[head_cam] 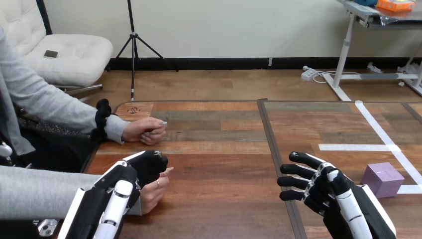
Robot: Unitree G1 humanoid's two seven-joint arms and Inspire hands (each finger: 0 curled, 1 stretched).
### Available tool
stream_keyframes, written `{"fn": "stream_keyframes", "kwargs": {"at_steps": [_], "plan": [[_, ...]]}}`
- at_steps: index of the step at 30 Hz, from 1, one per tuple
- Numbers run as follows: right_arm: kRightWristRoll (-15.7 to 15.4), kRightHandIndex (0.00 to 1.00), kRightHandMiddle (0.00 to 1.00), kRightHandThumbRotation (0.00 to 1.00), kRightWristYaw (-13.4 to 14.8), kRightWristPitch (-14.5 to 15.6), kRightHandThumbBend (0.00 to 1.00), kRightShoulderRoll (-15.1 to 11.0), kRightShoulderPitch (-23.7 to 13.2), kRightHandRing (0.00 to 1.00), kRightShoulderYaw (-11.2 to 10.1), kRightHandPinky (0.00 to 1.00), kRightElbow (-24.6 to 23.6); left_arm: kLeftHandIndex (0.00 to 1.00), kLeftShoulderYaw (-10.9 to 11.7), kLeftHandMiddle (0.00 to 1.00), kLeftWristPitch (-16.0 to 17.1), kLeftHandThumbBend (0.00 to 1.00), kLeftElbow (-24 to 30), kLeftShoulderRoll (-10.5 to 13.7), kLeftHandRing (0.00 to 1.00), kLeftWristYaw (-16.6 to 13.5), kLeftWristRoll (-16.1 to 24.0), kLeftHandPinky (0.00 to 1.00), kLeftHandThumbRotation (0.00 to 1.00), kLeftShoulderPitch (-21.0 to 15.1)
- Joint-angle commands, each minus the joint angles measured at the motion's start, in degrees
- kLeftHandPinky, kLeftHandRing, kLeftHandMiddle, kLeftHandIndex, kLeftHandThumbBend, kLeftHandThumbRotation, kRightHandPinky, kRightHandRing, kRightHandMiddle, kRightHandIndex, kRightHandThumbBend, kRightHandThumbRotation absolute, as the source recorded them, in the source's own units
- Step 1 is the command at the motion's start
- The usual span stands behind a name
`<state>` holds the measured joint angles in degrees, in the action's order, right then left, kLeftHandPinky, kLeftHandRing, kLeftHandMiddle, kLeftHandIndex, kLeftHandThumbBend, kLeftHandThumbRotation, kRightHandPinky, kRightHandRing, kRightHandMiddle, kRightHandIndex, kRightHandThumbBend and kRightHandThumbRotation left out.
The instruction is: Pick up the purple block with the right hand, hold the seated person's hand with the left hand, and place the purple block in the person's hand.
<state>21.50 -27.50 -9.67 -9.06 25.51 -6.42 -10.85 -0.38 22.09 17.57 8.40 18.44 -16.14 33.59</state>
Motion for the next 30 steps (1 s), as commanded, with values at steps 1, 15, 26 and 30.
{"fn": "stream_keyframes", "kwargs": {"at_steps": [1,15,26,30], "plan": [[0.0,0.76,0.73,0.78,0.0,-1.8,0.73,0.5,-1.5,0.70,0.3,0.62,-1.4,0.71,-0.4,0.75,1.2,0.24,1.7,-0.9,0.79,-0.2,0.6,0.82,0.79,-2.1],[0.8,0.76,0.74,0.77,0.1,-0.7,0.72,0.5,-1.4,0.71,0.3,0.63,-2.1,0.72,0.7,0.76,1.1,0.28,1.3,-0.4,0.79,-0.4,0.6,0.81,0.82,-2.9],[0.6,0.75,0.73,0.76,0.1,-1.0,0.70,0.3,-2.1,0.71,0.2,0.63,-1.1,0.71,1.2,0.76,1.3,0.29,0.4,-0.5,0.79,-0.7,0.7,0.79,0.84,-3.8],[0.5,0.75,0.73,0.77,-0.1,-1.3,0.70,0.0,-2.8,0.71,0.0,0.63,-0.5,0.70,1.4,0.76,1.2,0.29,0.2,-0.4,0.79,-0.8,1.0,0.78,0.84,-4.2]]}}
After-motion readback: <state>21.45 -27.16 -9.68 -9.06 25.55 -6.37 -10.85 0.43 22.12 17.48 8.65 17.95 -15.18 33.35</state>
